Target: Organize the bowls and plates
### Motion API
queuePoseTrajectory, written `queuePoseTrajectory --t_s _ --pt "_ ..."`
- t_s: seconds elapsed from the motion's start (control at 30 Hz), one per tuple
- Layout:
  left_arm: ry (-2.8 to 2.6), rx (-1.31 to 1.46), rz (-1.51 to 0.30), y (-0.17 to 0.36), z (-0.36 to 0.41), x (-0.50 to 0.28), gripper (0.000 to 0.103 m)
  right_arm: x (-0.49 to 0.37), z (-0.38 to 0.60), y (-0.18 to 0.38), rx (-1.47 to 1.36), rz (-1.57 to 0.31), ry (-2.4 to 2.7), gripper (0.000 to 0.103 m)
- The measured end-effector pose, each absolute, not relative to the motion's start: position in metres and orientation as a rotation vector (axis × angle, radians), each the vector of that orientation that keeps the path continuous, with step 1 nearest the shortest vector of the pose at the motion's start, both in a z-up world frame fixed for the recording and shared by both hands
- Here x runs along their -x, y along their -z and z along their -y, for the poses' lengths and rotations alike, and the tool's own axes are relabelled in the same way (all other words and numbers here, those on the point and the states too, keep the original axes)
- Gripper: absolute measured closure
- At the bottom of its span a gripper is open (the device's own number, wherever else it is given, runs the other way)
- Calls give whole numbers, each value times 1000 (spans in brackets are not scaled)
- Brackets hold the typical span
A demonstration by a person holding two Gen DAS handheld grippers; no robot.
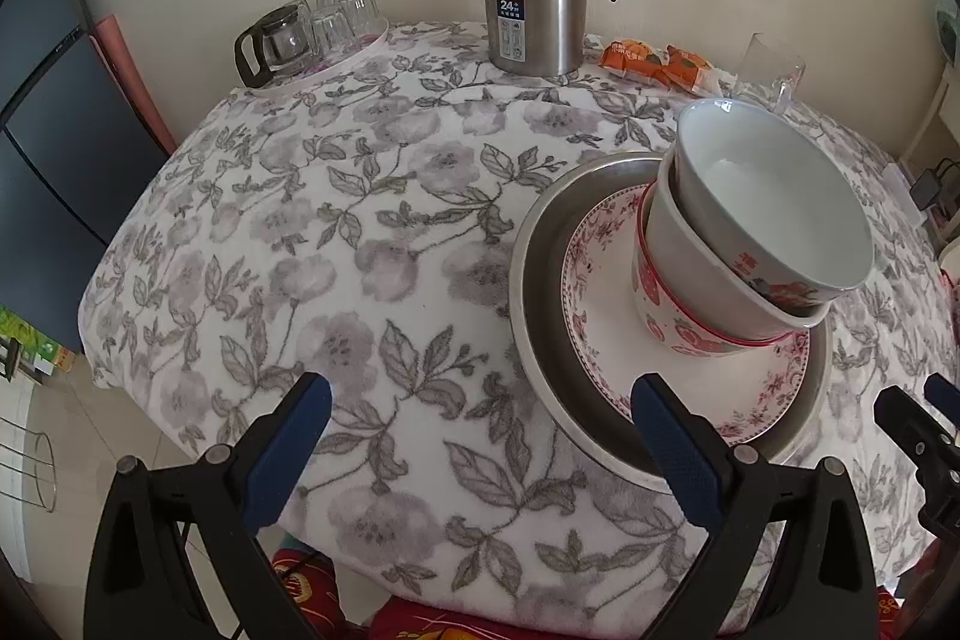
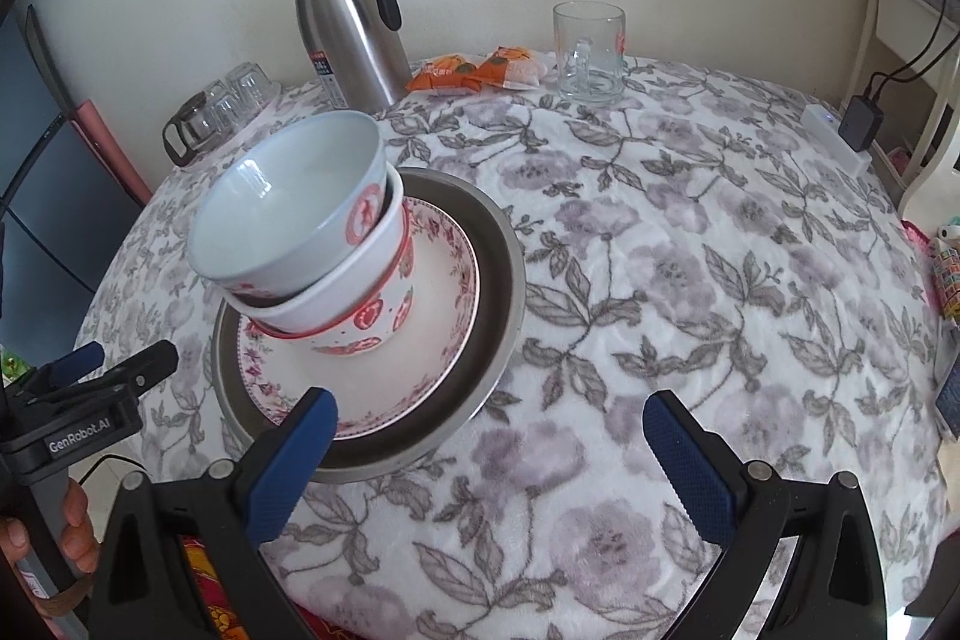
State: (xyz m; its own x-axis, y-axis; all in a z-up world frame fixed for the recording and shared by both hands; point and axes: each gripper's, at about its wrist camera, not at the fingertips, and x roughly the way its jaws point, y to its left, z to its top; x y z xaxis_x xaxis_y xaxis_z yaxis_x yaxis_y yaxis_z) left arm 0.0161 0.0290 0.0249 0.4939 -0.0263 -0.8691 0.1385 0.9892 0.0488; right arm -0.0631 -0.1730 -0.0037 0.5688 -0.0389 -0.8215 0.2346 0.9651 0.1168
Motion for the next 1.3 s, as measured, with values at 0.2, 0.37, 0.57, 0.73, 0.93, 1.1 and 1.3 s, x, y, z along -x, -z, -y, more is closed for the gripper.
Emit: queuePoseTrajectory --t_s 0.2,0.37,0.57,0.73,0.93,1.1,1.3 --pt "108 -84 -1077 -24 -34 -14 3 69 173 7 -221 -956 164 0" --pt "117 -91 -1097 -21 -34 -10 3 73 169 10 -203 -956 159 0" --pt "129 -102 -1121 -16 -32 -8 3 76 166 10 -189 -950 157 0" --pt "128 -102 -1134 -13 -32 -10 3 75 167 11 -190 -954 158 0" --pt "131 -105 -1137 -13 -32 -10 3 74 167 12 -191 -957 159 0" --pt "133 -108 -1139 -12 -32 -11 3 74 168 13 -192 -960 160 0" --pt "134 -115 -1140 -11 -31 -11 3 72 166 15 -185 -964 157 0"
